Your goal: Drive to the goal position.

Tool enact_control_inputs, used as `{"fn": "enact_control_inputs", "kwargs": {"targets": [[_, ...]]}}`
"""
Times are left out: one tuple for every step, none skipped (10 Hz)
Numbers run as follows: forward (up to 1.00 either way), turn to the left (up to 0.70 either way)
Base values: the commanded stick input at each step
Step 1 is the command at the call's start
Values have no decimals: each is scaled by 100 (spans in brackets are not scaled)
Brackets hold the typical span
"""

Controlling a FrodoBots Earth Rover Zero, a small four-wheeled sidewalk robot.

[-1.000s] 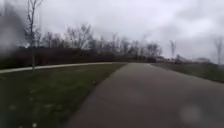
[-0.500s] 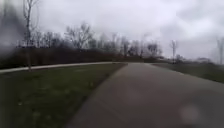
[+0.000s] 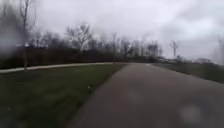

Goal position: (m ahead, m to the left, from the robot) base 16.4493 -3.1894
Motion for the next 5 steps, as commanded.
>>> {"fn": "enact_control_inputs", "kwargs": {"targets": [[70,0],[70,0],[70,0],[70,0],[70,0]]}}
